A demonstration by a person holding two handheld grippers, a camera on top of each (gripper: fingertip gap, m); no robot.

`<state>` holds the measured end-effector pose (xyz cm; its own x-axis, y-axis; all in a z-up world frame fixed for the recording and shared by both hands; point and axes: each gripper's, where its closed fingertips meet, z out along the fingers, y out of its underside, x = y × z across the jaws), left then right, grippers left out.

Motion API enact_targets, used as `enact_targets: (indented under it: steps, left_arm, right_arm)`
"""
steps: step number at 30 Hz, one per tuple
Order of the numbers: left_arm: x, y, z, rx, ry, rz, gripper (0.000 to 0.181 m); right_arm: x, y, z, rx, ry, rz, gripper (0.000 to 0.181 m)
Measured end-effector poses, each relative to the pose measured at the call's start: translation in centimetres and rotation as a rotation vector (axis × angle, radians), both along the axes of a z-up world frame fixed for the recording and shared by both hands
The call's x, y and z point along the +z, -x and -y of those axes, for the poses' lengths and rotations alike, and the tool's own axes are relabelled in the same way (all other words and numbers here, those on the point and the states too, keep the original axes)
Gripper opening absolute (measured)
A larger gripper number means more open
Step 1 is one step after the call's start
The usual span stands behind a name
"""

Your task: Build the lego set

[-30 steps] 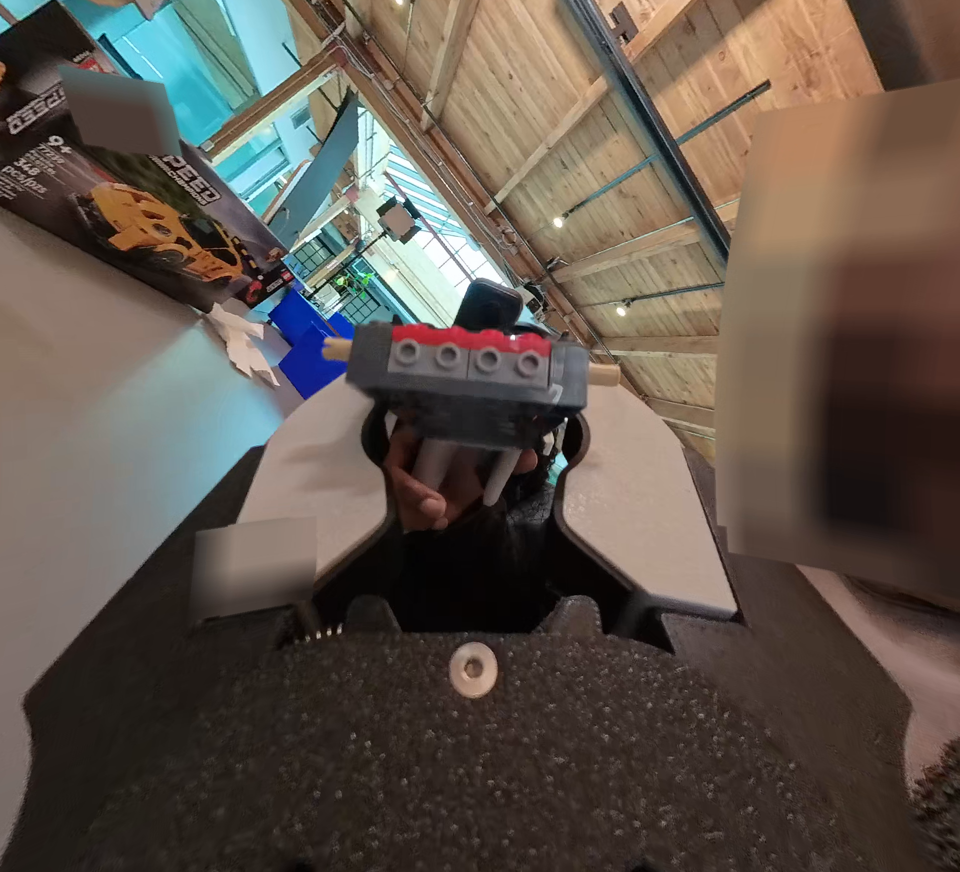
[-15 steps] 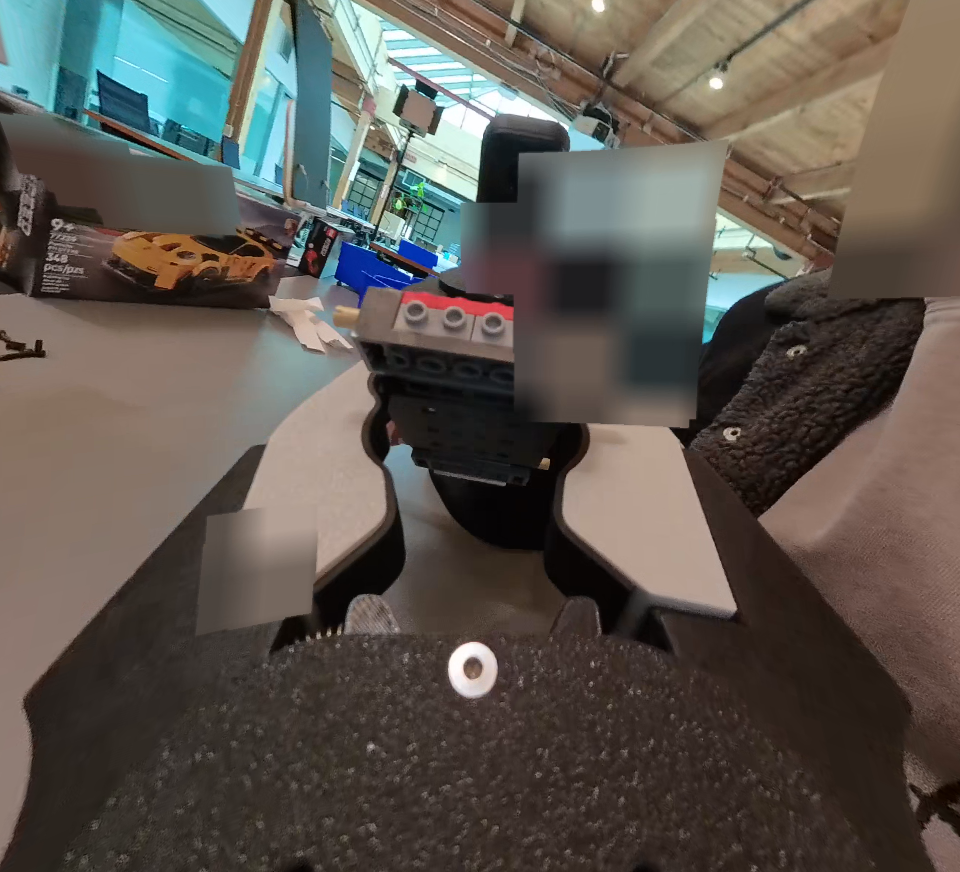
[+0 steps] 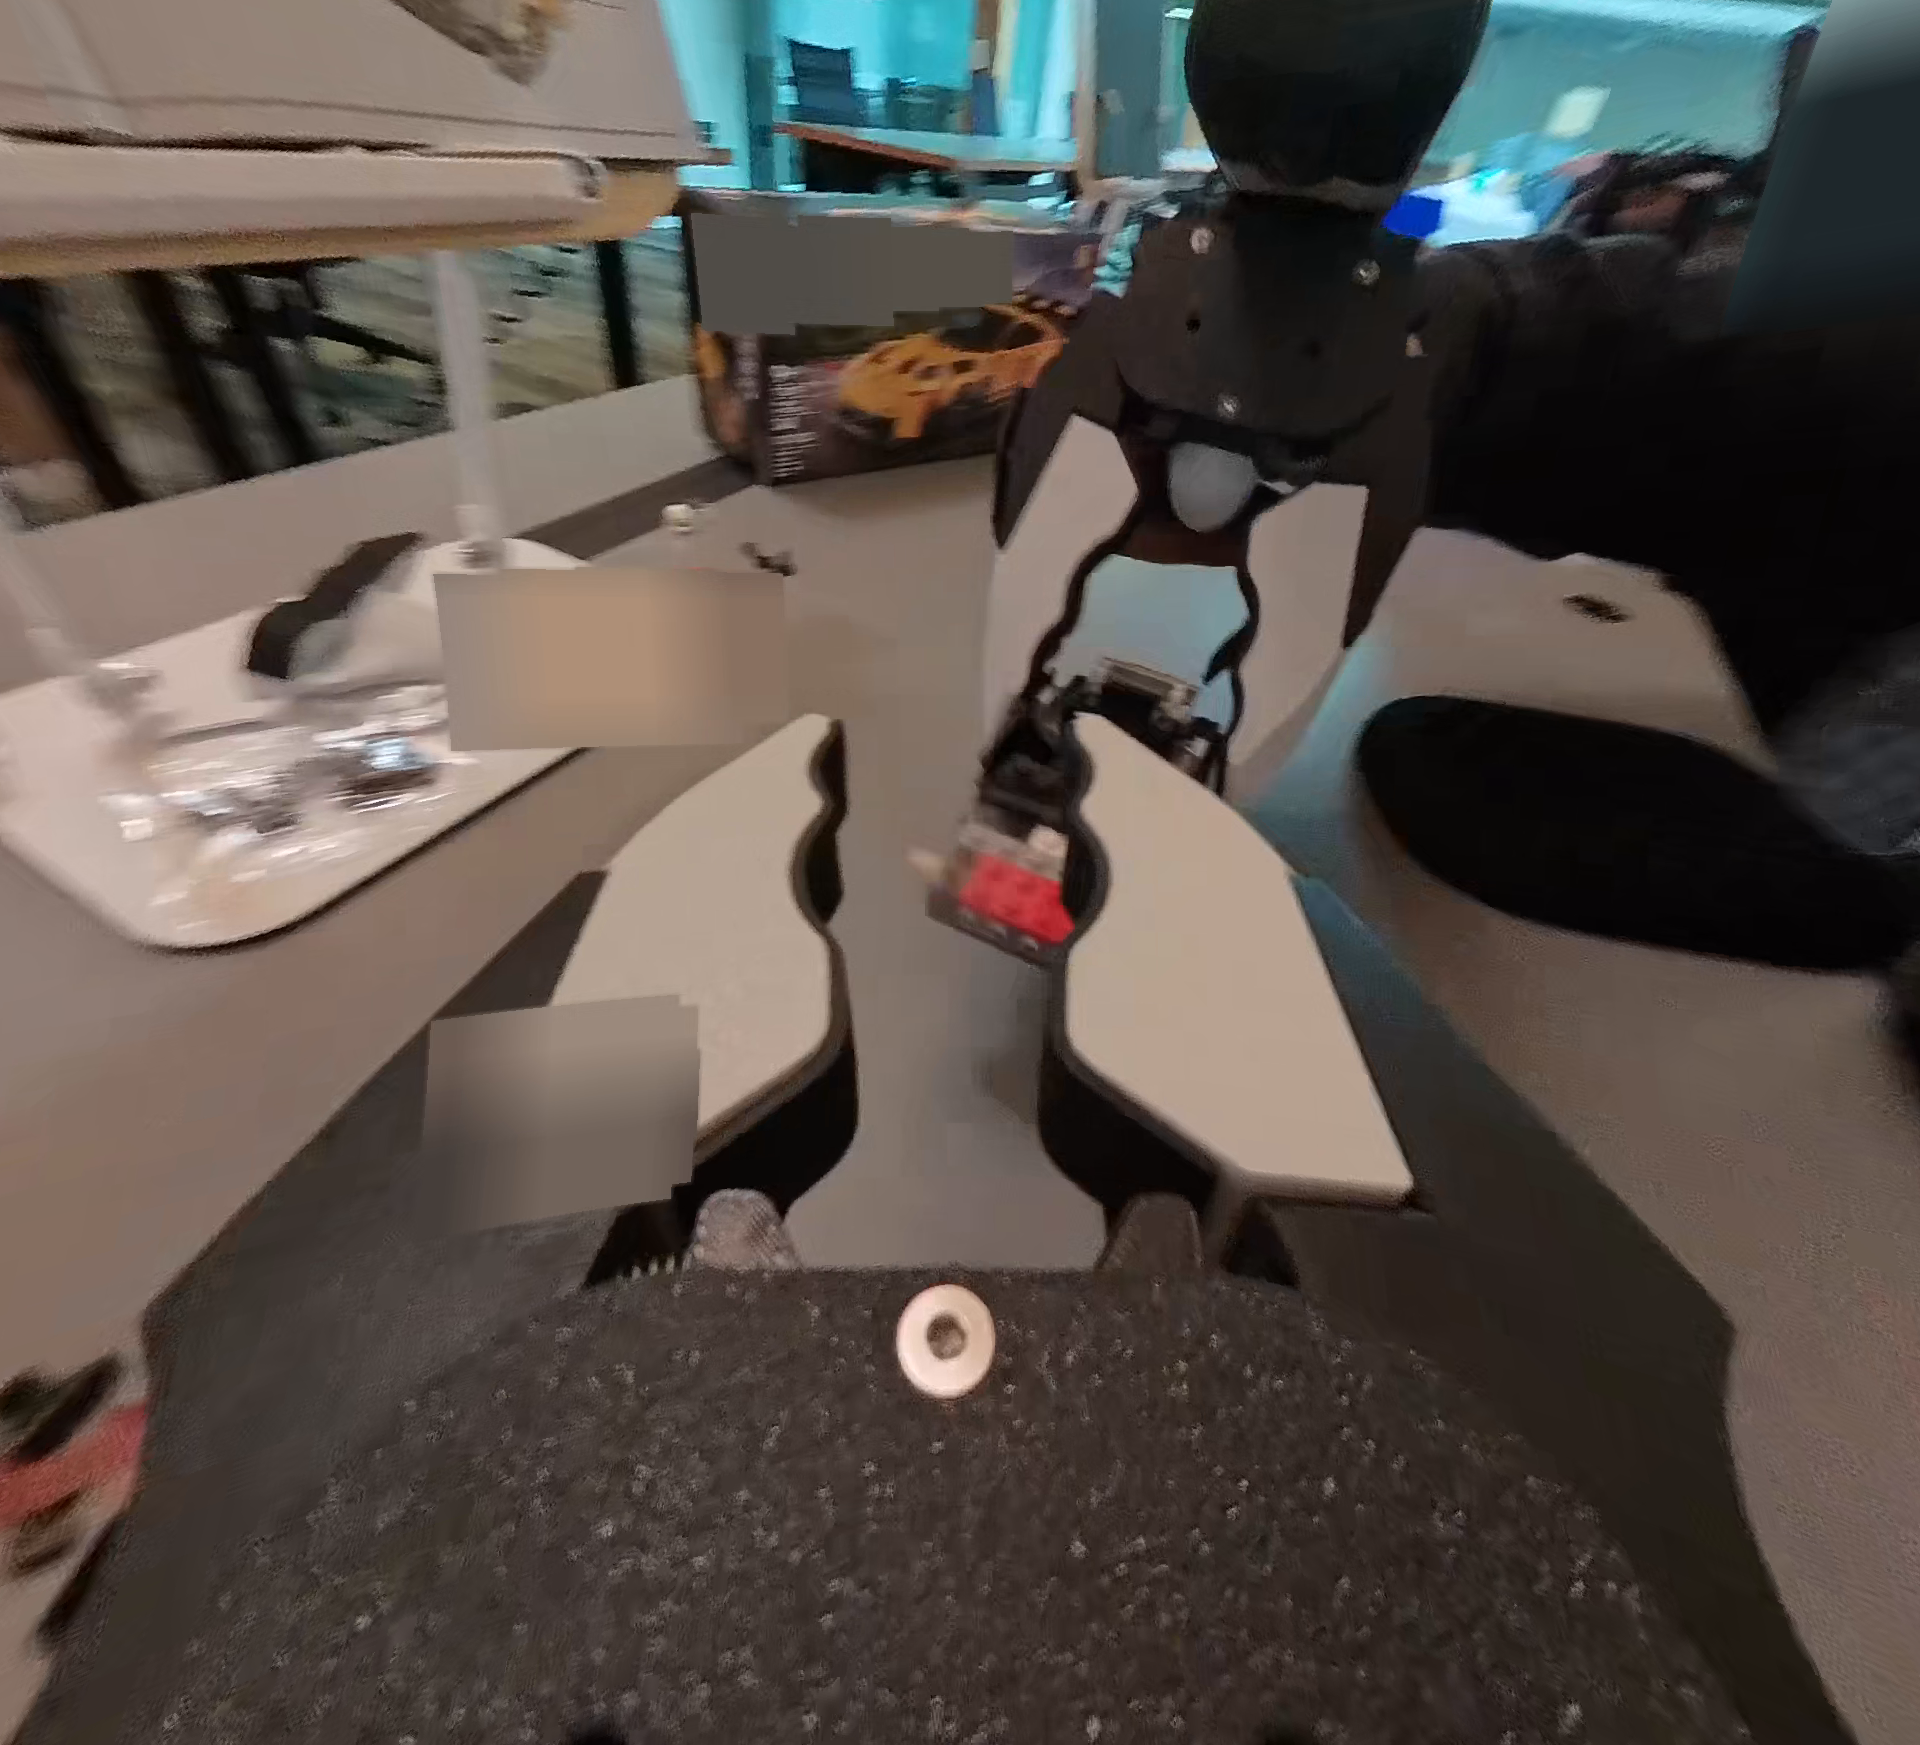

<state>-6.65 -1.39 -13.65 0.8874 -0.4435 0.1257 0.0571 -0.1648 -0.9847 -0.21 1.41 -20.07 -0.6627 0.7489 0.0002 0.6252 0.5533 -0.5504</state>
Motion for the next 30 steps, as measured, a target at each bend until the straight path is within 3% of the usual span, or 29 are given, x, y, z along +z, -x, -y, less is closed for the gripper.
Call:
enact_targets:
  steps: [4,9,12,14,16,20,21,24,27,30]
  left_arm:
    - [-0.3,1.9,-0.1,0.136,-0.033,-0.116,0.0]
    - [-0.4,2.4,-0.5,0.18,-0.044,-0.12,0.0]
    - [-0.3,2.4,-0.6,0.186,-0.078,-0.156,0.0]
    - [-0.5,2.5,-0.6,0.194,-0.079,-0.193,0.0]
    - [-0.8,2.4,-0.7,0.189,-0.061,-0.204,0.0]
    - [-0.5,2.4,-1.0,0.198,-0.078,-0.209,0.0]
    - [-0.3,2.6,-1.1,0.212,-0.087,-0.209,0.0]
    - [1.2,2.7,-1.6,0.247,-0.133,-0.164,0.0]
    - [2.5,3.1,-2.3,0.289,-0.136,-0.142,0.0]
    - [4.1,3.8,-3.4,0.336,-0.156,-0.146,0.0]
  right_arm:
    - [-3.3,-0.1,-0.1,0.039,-0.078,0.044,0.064]
    - [-5.2,-0.6,0.0,0.068,-0.157,0.067,0.064]
    - [-5.2,-0.4,0.2,0.065,-0.143,0.037,0.064]
    - [-4.8,-0.1,0.6,0.048,-0.119,-0.01,0.074]
    - [-3.5,0.4,0.9,0.011,-0.072,-0.083,0.087]
    - [1.6,2.5,0.1,-0.163,0.048,-0.38,0.099]
    - [3.2,3.1,-0.7,-0.231,0.072,-0.476,0.095]
    - [8.4,4.2,-3.3,-0.409,0.154,-0.788,0.058]
    - [10.7,4.8,-6.2,-0.533,0.053,-0.942,0.04]
    - [12.9,5.6,-7.9,-0.625,0.11,-1.02,0.023]
